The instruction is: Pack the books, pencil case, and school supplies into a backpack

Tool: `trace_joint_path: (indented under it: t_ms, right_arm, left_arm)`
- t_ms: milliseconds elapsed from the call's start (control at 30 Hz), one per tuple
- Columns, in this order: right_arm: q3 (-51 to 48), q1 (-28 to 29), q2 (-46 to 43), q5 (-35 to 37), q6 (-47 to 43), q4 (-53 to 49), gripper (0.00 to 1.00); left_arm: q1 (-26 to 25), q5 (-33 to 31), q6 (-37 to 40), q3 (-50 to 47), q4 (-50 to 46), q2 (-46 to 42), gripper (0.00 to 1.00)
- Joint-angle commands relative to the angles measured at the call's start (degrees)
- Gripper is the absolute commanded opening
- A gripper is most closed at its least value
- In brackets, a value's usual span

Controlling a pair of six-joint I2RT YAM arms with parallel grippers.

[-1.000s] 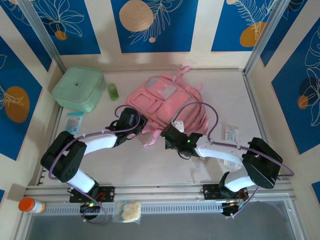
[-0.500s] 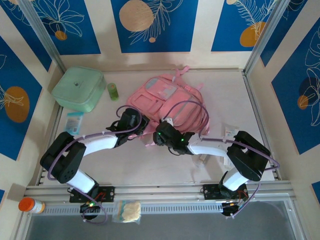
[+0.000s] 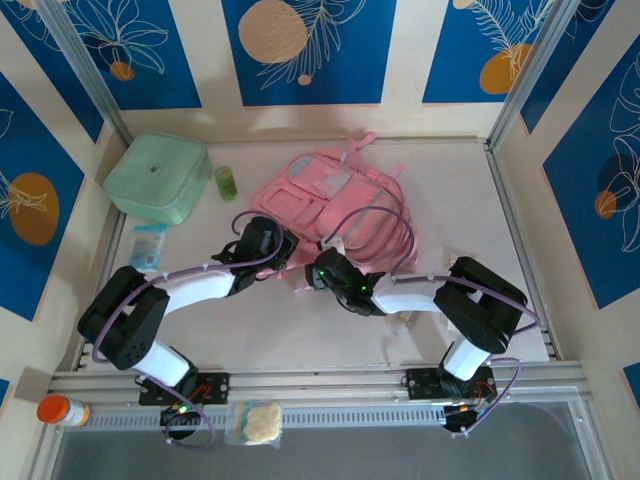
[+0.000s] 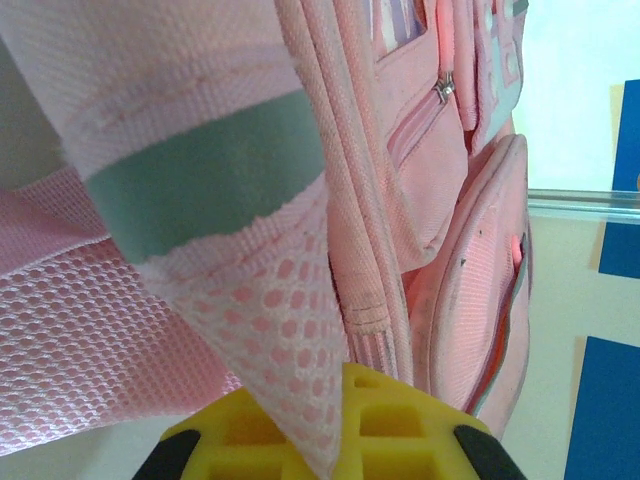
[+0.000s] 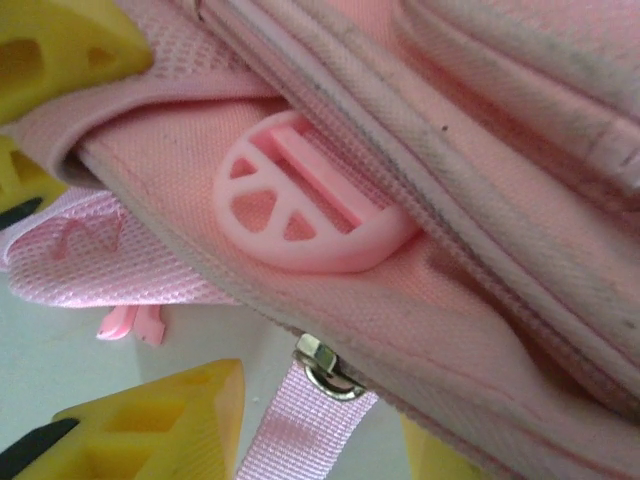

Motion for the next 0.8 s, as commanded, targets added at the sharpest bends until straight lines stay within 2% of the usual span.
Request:
trace_joint_path:
  t_ms: [0,167,433,633,767]
  right_arm:
    - [1.8,-0.4,-1.0,4.7,-4.1,7.1,0.41]
    - [1.3,0.0,-2.9,2.4,-6.7,8.1,0.29]
    - [-0.6,0.0,-7.8,5.2,-2.4,-1.1,0.09]
    - [-3.3,-0.7,-11.9,6.3,1.5,-7.6,0.00]
    - [-4.5,-1.3,-13.7,5.4,2.8,-9.9,0.00]
  left_arm:
    - [-1.5,0.6,0.8,2.3,2.5,-3.3,0.00]
    - [-1.5,-0.1,0.7,2.1,2.8,-3.1,0.00]
    - [-1.0,-1.0,1.2,2.3,1.9,-2.8,0.00]
    - [-0.3,-2.3,2.1,2.4,0.7,-3.5,0.00]
    - [0.1,-2.5,2.4,2.5,0.4,-3.6,0.00]
